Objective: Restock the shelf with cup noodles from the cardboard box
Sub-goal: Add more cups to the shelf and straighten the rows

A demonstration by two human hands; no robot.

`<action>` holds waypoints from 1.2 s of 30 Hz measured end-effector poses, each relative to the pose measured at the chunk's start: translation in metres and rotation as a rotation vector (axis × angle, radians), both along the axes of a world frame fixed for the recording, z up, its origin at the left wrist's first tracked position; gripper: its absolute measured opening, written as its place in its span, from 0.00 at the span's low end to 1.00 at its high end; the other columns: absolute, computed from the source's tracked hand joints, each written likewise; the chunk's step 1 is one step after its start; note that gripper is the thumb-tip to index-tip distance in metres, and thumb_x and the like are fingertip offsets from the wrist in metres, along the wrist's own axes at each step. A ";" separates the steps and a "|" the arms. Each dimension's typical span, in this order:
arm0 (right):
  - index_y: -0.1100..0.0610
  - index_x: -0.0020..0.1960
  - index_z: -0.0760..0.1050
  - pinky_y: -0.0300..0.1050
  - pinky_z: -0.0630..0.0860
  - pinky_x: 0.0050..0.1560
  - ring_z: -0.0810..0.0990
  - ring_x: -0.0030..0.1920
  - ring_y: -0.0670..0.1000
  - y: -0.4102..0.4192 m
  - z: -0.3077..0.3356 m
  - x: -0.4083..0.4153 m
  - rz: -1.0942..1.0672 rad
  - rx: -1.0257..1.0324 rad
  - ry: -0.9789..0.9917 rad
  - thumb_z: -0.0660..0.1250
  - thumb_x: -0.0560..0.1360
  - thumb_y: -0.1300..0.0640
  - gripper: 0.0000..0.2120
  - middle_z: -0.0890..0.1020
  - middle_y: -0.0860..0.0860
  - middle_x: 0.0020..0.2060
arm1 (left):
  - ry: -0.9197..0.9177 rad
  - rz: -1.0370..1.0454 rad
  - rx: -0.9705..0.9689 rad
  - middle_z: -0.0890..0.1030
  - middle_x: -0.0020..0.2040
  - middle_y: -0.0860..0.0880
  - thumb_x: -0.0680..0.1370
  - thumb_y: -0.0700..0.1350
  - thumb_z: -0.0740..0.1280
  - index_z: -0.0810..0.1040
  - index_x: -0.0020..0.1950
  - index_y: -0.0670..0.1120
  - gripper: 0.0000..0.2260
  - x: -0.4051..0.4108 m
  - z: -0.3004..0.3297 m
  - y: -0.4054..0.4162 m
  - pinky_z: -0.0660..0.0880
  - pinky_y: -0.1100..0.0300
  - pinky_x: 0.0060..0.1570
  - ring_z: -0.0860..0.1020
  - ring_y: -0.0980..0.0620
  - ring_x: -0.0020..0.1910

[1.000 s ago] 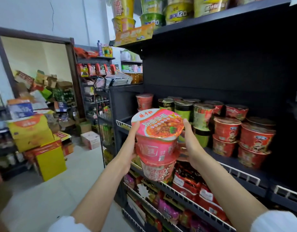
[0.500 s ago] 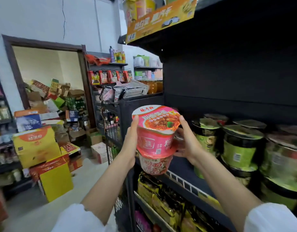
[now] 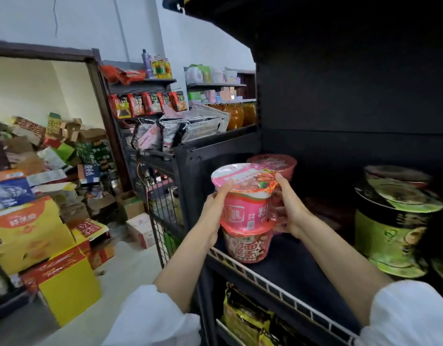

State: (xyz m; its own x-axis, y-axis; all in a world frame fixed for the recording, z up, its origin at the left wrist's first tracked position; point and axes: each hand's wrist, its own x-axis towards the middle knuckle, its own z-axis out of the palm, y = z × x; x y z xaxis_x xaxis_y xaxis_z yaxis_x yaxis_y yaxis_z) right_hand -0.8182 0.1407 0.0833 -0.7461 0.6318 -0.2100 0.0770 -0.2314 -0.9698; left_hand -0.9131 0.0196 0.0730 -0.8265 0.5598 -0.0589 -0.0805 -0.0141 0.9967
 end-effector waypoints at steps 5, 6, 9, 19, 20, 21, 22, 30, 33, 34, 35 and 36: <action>0.53 0.68 0.69 0.58 0.71 0.63 0.75 0.62 0.57 0.013 -0.027 -0.033 0.014 0.007 -0.053 0.53 0.74 0.31 0.33 0.77 0.52 0.59 | -0.033 0.072 0.020 0.79 0.61 0.48 0.56 0.73 0.69 0.66 0.72 0.46 0.51 -0.032 -0.016 0.008 0.73 0.61 0.40 0.79 0.54 0.51; 0.54 0.69 0.68 0.57 0.71 0.61 0.74 0.63 0.58 0.014 -0.031 -0.037 0.010 0.025 -0.070 0.53 0.76 0.33 0.31 0.76 0.53 0.62 | -0.036 0.099 0.023 0.78 0.62 0.47 0.55 0.74 0.69 0.66 0.72 0.46 0.53 -0.036 -0.018 0.008 0.75 0.60 0.41 0.79 0.52 0.53; 0.56 0.69 0.69 0.57 0.73 0.58 0.75 0.62 0.58 0.016 -0.040 -0.045 0.035 0.060 -0.095 0.52 0.80 0.40 0.26 0.76 0.55 0.63 | -0.009 0.153 0.045 0.77 0.61 0.45 0.67 0.68 0.67 0.67 0.69 0.45 0.39 -0.042 -0.019 0.009 0.75 0.58 0.43 0.78 0.53 0.49; 0.56 0.55 0.76 0.52 0.74 0.60 0.78 0.54 0.52 0.022 -0.027 -0.006 0.033 0.341 -0.037 0.58 0.80 0.55 0.10 0.80 0.54 0.56 | 0.138 0.248 -0.071 0.77 0.62 0.47 0.74 0.56 0.69 0.64 0.70 0.45 0.30 -0.003 -0.018 0.005 0.74 0.63 0.42 0.78 0.55 0.49; 0.55 0.52 0.77 0.54 0.75 0.60 0.79 0.55 0.53 0.022 -0.027 0.001 0.032 0.379 -0.030 0.58 0.80 0.55 0.09 0.81 0.54 0.54 | 0.193 0.280 -0.101 0.76 0.62 0.47 0.74 0.54 0.70 0.65 0.70 0.45 0.29 0.004 -0.017 0.003 0.73 0.63 0.43 0.78 0.54 0.51; 0.54 0.51 0.77 0.53 0.75 0.59 0.79 0.55 0.53 0.022 -0.026 0.009 0.033 0.410 -0.015 0.59 0.79 0.55 0.09 0.82 0.53 0.52 | 0.264 0.316 -0.139 0.76 0.62 0.47 0.75 0.52 0.70 0.67 0.68 0.45 0.26 0.011 -0.016 0.002 0.73 0.63 0.43 0.77 0.54 0.51; 0.54 0.52 0.77 0.50 0.75 0.57 0.79 0.54 0.52 0.022 -0.025 0.018 0.039 0.435 0.006 0.59 0.79 0.55 0.09 0.82 0.52 0.50 | 0.337 0.347 -0.177 0.77 0.60 0.48 0.75 0.50 0.69 0.70 0.65 0.45 0.21 0.020 -0.013 0.001 0.73 0.63 0.43 0.76 0.54 0.52; 0.59 0.46 0.78 0.25 0.69 0.31 0.79 0.33 0.39 -0.005 -0.015 0.115 0.121 0.711 0.137 0.58 0.76 0.67 0.11 0.82 0.50 0.36 | 0.772 0.314 -0.292 0.79 0.48 0.53 0.76 0.40 0.66 0.77 0.54 0.46 0.08 0.135 -0.002 -0.010 0.69 0.67 0.46 0.76 0.56 0.48; 0.56 0.45 0.78 0.29 0.69 0.32 0.78 0.31 0.40 -0.021 -0.018 0.162 0.116 0.788 0.130 0.58 0.76 0.66 0.11 0.82 0.50 0.35 | 0.830 0.267 -0.297 0.79 0.46 0.54 0.77 0.39 0.65 0.77 0.54 0.47 0.07 0.184 -0.008 -0.016 0.68 0.75 0.40 0.76 0.57 0.44; 0.56 0.45 0.78 0.31 0.69 0.33 0.79 0.32 0.43 -0.026 -0.020 0.179 0.115 0.796 0.120 0.59 0.76 0.66 0.11 0.83 0.50 0.35 | 0.840 0.255 -0.300 0.79 0.45 0.54 0.77 0.40 0.64 0.78 0.54 0.47 0.07 0.201 -0.011 -0.020 0.68 0.76 0.39 0.75 0.58 0.43; 0.56 0.46 0.78 0.31 0.70 0.33 0.79 0.33 0.44 -0.030 -0.023 0.198 0.110 0.802 0.103 0.59 0.76 0.65 0.11 0.83 0.50 0.35 | 0.846 0.240 -0.301 0.79 0.45 0.54 0.78 0.40 0.64 0.78 0.54 0.47 0.07 0.220 -0.016 -0.024 0.69 0.75 0.39 0.75 0.59 0.42; 0.57 0.46 0.78 0.32 0.72 0.34 0.80 0.33 0.45 -0.035 -0.026 0.218 0.100 0.805 0.089 0.59 0.76 0.65 0.10 0.83 0.50 0.35 | 0.844 0.219 -0.300 0.79 0.44 0.54 0.78 0.41 0.64 0.78 0.54 0.48 0.07 0.239 -0.021 -0.030 0.69 0.74 0.39 0.75 0.59 0.41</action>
